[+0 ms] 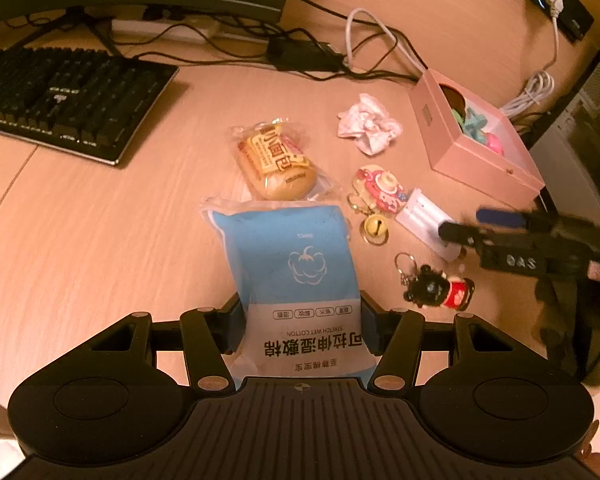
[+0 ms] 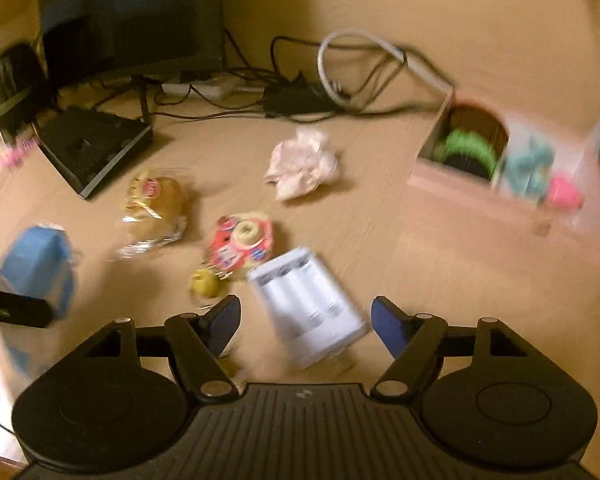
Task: Organize objects
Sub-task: 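Grasp the white battery holder with the right tool, then carry the battery holder into the box with the right while the left drops the wipe pack in, then grasp the pink Hello Kitty keychain with the left tool, then carry the keychain toward the pink box with the left while the right reaches for the crumpled tissue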
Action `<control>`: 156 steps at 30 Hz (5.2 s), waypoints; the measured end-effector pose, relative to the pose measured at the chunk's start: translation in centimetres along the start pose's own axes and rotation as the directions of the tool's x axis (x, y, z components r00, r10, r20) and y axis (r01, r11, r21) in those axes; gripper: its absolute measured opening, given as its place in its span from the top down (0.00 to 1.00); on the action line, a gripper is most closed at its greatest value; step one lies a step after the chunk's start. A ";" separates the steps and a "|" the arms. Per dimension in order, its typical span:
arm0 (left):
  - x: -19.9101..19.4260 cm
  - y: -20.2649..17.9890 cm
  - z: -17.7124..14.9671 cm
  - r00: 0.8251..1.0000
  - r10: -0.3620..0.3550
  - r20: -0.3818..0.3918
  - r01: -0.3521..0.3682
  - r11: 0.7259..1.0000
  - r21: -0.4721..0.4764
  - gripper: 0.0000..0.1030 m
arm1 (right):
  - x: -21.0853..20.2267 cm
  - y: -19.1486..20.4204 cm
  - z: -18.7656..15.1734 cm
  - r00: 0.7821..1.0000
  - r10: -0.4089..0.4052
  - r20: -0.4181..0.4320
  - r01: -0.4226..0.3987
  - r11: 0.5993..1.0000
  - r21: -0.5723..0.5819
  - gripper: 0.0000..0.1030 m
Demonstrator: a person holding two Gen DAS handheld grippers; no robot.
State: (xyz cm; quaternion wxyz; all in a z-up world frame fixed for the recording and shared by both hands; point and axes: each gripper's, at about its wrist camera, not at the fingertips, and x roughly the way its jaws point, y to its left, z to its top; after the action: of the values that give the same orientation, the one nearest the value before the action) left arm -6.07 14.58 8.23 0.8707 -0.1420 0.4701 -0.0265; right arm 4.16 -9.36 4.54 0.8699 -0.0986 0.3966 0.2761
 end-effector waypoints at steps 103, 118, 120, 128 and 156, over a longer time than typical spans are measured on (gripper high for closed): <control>6.1 -8.9 6.9 0.989 -0.136 0.052 0.122 0.970 0.212 0.40 | -8.9 -5.4 -5.9 0.942 -0.336 -0.020 0.333 0.919 0.211 0.13; 9.7 -10.0 9.0 0.997 -0.071 0.021 0.051 0.863 0.502 0.40 | -6.2 -2.3 -7.7 0.947 -0.310 -0.087 0.320 0.937 0.141 0.06; 10.7 -9.8 9.4 0.996 -0.083 -0.018 0.080 0.842 0.533 0.40 | -6.1 -2.3 -8.1 0.948 -0.305 -0.095 0.316 0.938 0.144 0.06; 13.9 -10.9 9.9 0.988 -0.102 -0.117 0.152 0.787 0.597 0.39 | -6.2 -2.4 -9.0 0.949 -0.293 -0.118 0.309 0.939 0.153 0.06; -4.8 -1.0 2.9 0.983 -0.059 0.172 0.072 0.995 -0.073 0.39 | 5.5 2.4 9.2 0.995 -0.083 0.063 0.086 0.995 -0.050 0.28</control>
State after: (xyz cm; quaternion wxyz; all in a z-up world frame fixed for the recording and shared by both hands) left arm -6.28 15.10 13.92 0.8999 -0.1936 0.3901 -0.0244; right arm 11.61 -1.57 6.70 0.8895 -0.1296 0.3583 0.2521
